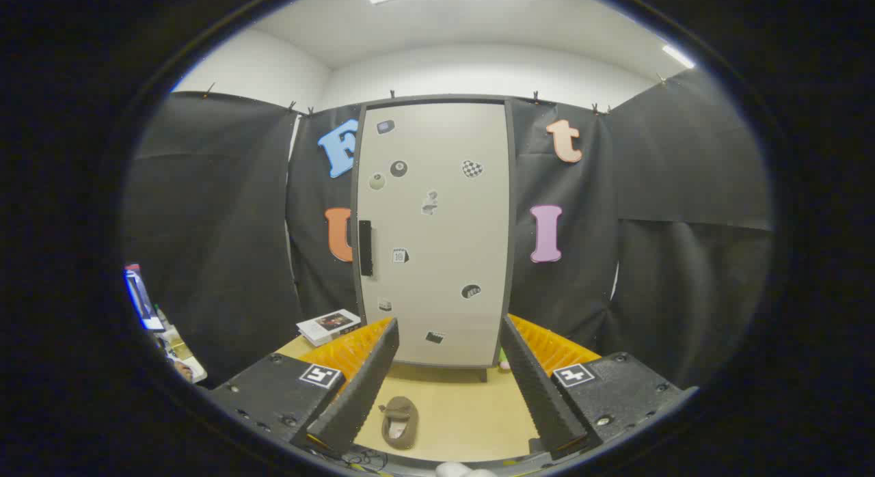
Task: Open the shoe cabinet door, grab the shoes and put them into the shoe cabinet, then close the shoe cabinet door.
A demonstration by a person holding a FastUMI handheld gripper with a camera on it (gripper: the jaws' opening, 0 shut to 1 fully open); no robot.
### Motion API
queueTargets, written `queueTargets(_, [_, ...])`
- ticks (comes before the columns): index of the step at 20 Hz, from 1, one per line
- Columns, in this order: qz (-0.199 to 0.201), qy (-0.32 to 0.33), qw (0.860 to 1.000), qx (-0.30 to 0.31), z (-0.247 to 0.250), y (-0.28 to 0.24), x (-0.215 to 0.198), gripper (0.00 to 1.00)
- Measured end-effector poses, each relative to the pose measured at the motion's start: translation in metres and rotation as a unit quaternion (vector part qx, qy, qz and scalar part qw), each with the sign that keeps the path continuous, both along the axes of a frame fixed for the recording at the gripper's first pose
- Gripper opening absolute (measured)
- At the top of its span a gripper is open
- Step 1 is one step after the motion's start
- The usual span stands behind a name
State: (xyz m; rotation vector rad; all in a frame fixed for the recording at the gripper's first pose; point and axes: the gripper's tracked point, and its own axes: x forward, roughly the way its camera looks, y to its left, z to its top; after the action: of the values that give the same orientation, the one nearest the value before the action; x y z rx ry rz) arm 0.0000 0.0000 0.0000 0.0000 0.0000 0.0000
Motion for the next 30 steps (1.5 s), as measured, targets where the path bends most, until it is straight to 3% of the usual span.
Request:
queueTargets(18, [-0.005, -0.007, 1.000, -0.028, 0.001, 0.008, -0.023, 0.98])
queueTargets(30, [-0.047, -0.012, 0.998, -0.036, 0.007, -0.001, -0.013, 0.98])
